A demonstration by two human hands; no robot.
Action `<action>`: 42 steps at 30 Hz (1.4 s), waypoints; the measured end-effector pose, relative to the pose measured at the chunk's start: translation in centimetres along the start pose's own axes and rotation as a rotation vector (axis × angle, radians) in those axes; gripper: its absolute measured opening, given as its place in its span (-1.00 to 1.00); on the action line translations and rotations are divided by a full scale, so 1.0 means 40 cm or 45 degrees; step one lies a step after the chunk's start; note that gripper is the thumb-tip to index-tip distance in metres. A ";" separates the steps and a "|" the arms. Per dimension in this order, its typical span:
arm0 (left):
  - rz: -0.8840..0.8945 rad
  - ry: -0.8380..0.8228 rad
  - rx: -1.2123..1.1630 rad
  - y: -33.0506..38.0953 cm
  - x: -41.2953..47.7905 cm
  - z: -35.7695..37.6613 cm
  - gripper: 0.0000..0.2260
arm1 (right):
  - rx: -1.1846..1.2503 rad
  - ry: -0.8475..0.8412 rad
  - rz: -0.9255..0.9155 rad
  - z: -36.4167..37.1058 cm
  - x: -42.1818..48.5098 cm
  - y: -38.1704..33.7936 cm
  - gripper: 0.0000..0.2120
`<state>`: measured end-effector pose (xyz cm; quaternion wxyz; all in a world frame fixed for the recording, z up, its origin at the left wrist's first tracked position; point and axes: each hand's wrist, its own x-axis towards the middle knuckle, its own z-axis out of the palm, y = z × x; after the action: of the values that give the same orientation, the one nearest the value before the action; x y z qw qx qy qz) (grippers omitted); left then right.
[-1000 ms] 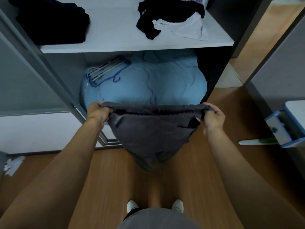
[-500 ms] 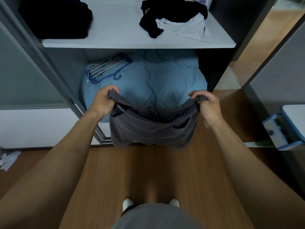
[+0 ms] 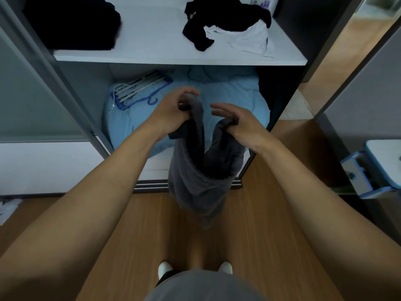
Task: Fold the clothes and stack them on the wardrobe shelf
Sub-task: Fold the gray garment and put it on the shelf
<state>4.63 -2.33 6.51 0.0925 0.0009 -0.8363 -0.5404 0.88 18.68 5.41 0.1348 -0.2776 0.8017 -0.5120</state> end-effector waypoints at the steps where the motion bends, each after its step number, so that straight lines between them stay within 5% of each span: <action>1: -0.059 0.011 -0.056 0.012 0.001 0.014 -0.63 | 0.015 0.019 -0.038 0.012 0.003 -0.005 -0.34; 7: -0.102 0.079 0.274 0.064 0.016 0.039 -0.84 | -0.081 0.078 -0.197 0.034 0.003 -0.019 -0.36; 14: -0.139 -0.248 -0.221 0.037 -0.030 0.032 -0.66 | -0.084 0.382 -0.095 0.059 -0.002 -0.013 -0.59; 22: -0.220 -0.223 0.062 -0.079 -0.076 0.088 -0.95 | -0.098 0.271 0.047 0.072 -0.021 -0.022 -0.63; 28: -0.510 -0.152 0.598 -0.152 -0.082 0.095 -0.83 | -0.058 0.421 0.077 0.088 -0.034 -0.022 -0.50; 31: -0.858 -0.228 0.359 -0.153 -0.086 0.070 -0.92 | 0.056 0.600 0.202 0.104 -0.036 -0.005 -0.50; 33: -1.034 -0.323 0.163 -0.150 -0.086 0.047 -0.81 | 0.091 0.644 0.263 0.111 -0.037 0.009 -0.51; 37: -0.997 -0.227 -0.175 -0.142 -0.077 -0.010 -0.73 | 0.327 0.647 0.462 0.092 -0.046 0.033 -0.60; 42: -0.855 -0.027 -0.203 -0.091 -0.057 -0.009 -0.82 | 0.872 0.537 0.724 0.071 -0.039 0.022 -0.65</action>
<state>6.55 -3.95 3.03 -0.0994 0.2634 -0.7454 -0.6043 3.30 17.77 3.27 0.1875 0.1222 0.6412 -0.7340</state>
